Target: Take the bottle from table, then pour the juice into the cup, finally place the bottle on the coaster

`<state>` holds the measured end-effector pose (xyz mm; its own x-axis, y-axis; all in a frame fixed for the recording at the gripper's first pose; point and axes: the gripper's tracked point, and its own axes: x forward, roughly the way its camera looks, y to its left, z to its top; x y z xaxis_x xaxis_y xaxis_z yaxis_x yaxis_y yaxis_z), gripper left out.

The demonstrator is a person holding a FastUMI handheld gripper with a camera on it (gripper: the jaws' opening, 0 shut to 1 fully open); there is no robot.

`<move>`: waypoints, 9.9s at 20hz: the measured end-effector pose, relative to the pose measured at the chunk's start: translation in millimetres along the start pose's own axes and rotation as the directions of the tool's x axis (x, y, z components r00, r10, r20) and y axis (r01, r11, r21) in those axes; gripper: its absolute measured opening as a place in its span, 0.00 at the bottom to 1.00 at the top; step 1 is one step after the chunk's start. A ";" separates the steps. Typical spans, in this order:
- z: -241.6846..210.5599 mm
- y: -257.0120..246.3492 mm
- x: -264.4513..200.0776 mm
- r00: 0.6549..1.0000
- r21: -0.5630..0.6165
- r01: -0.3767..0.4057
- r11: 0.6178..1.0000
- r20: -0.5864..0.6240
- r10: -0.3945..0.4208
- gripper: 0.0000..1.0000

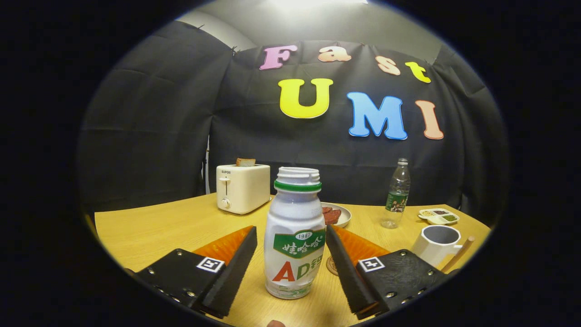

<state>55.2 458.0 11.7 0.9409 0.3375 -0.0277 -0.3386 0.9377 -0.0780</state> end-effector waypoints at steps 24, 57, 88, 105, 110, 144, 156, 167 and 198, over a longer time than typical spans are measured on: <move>16.7 -70.9 -22.6 0.992 0.463 0.110 0.880 0.005 -0.126 0.66; 18.3 -88.2 -12.8 0.988 0.954 -0.109 0.281 0.134 -0.073 0.64; 38.5 -98.2 -19.3 0.960 0.967 -0.236 -0.097 0.217 -0.179 0.64; 41.2 -98.1 -18.2 0.954 0.958 -0.259 -0.118 0.235 -0.188 0.64; 42.4 -98.0 -17.7 0.953 0.957 -0.260 -0.131 0.233 -0.193 0.64; 43.1 -112.4 -27.4 0.932 0.922 -0.311 -0.231 0.248 -0.264 0.64; 45.0 -116.0 -26.8 0.924 0.904 -0.329 -0.272 0.248 -0.291 0.64; 43.0 -119.6 -30.3 0.917 0.894 -0.344 -0.288 0.253 -0.309 0.64; 45.6 -119.2 -26.2 0.912 0.884 -0.356 -0.304 0.258 -0.319 0.64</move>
<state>70.9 341.1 67.1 0.9661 0.0301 0.2565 -0.2324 -0.3315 0.9144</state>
